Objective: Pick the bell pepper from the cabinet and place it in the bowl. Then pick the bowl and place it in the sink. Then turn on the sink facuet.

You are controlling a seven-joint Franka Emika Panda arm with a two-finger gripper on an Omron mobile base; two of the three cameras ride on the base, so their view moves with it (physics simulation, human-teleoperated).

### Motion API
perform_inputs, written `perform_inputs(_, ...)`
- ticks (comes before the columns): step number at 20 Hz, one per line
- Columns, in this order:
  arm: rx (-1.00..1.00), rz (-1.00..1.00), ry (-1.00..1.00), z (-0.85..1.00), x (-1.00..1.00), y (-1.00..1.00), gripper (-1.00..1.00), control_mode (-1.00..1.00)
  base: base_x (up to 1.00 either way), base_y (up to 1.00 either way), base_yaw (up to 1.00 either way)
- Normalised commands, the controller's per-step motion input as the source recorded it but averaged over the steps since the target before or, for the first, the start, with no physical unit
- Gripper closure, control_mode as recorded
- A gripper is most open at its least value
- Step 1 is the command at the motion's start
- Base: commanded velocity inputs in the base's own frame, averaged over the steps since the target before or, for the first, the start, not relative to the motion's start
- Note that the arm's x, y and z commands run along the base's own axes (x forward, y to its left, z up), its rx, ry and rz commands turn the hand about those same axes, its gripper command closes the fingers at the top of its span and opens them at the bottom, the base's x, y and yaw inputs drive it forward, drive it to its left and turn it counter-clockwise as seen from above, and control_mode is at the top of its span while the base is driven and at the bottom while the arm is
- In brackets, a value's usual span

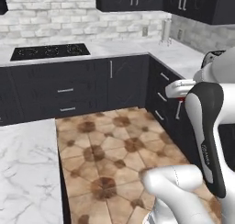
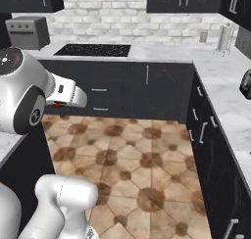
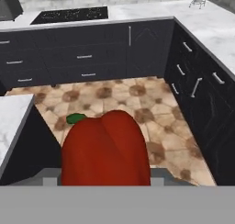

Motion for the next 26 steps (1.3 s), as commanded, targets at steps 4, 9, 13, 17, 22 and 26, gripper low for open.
perform_inputs(4,0.00,0.00,0.00,0.00,0.00,0.00,1.00,1.00,1.00,-0.16,-0.01)
perform_inputs(9,0.00,0.00,0.00,0.00,0.00,0.00,1.00,1.00,1.00,-0.20,-0.01)
perform_inputs(13,0.00,0.00,0.00,0.00,0.00,0.00,1.00,1.00,1.00,-0.17,-0.02)
perform_inputs(17,0.00,0.00,0.00,0.00,0.00,0.00,1.00,1.00,1.00,-0.09,-0.02)
perform_inputs(22,0.00,0.00,0.00,0.00,0.00,0.00,1.00,1.00,0.87,-0.04,0.06)
perform_inputs(26,0.00,0.00,0.00,0.00,0.00,0.00,1.00,1.00,0.42,0.00,0.49)
